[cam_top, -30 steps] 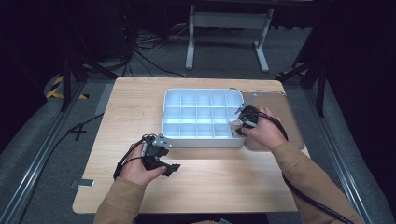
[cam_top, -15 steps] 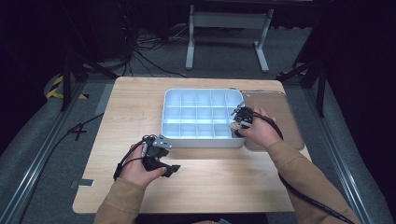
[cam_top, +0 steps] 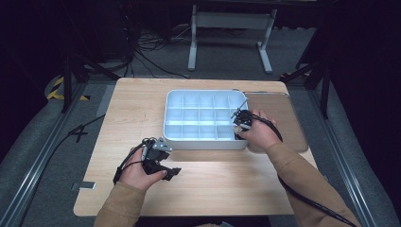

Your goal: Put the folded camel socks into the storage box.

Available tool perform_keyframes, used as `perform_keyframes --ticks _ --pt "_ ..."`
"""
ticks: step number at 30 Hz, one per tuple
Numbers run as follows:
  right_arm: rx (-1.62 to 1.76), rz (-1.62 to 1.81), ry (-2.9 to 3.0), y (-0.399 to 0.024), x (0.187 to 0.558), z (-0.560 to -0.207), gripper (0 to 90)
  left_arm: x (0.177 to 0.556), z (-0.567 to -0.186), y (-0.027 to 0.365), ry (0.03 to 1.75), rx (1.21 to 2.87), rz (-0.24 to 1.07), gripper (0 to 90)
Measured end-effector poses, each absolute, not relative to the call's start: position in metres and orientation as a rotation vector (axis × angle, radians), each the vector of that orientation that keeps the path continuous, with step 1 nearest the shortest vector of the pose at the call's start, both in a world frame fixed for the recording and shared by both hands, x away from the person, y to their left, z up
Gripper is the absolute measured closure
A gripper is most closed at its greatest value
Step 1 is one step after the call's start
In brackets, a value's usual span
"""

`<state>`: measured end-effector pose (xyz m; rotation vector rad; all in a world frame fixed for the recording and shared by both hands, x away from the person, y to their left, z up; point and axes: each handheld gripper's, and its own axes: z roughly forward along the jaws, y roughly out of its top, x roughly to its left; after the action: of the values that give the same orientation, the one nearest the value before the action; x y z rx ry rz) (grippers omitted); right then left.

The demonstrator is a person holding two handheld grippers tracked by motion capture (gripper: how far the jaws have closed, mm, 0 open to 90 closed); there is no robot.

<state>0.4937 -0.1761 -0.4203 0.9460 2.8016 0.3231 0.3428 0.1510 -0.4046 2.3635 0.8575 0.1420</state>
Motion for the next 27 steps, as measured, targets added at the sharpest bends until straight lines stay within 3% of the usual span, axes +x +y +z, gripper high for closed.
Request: perform_keyframes --ticks 8,27 --pt "0.985 0.481 2.797 -0.186 0.486 -0.406 58.8 0.345 -0.405 0.15 0.857 2.363 0.134 29.7" --pt "0.887 0.917 2.667 -0.228 0.444 -0.357 52.7 0.348 -0.403 0.143 0.832 2.373 0.124 29.7"
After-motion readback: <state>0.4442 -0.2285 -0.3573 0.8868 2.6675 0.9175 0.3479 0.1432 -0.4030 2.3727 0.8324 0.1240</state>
